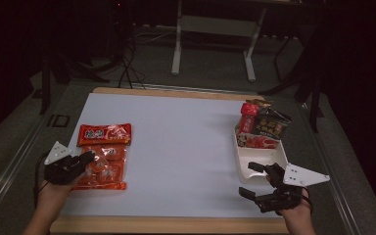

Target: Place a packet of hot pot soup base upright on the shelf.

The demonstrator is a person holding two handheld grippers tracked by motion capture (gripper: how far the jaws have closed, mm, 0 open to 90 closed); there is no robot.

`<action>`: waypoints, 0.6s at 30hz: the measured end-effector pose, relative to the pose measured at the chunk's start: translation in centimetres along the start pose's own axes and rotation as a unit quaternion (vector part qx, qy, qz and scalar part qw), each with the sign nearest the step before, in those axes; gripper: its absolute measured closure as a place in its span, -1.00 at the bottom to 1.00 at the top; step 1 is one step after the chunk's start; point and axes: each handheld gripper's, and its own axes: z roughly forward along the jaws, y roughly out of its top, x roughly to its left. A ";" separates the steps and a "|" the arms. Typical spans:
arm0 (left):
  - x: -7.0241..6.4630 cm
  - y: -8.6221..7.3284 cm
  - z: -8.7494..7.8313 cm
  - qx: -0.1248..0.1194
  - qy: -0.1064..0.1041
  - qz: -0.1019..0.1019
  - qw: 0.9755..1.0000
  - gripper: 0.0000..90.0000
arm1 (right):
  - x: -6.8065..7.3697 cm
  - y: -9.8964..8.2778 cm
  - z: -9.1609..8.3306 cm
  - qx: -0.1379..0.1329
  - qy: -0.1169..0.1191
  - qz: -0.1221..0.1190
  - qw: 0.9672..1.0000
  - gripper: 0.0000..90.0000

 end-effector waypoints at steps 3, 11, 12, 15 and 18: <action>1.2 0.0 0.6 0.005 0.014 -0.011 1.000 0.86 | 0.1 -0.1 -0.1 -0.005 -0.002 -0.003 1.000 -0.69; 3.8 -1.0 2.5 0.027 0.058 -0.033 0.997 1.00 | 0.2 -0.4 -0.1 -0.004 -0.003 -0.009 1.000 -0.69; 4.1 -1.1 2.8 0.033 0.069 -0.032 0.997 1.00 | 0.1 -0.5 -0.1 -0.002 -0.002 -0.009 1.000 -0.69; 4.8 -1.3 3.5 0.047 0.085 -0.029 0.995 1.00 | 0.0 -0.6 -0.1 -0.003 -0.002 -0.008 1.000 -0.69; 5.3 -1.5 4.0 0.065 0.100 -0.028 0.993 1.00 | 0.0 -0.5 0.0 0.004 -0.004 -0.012 1.000 -0.69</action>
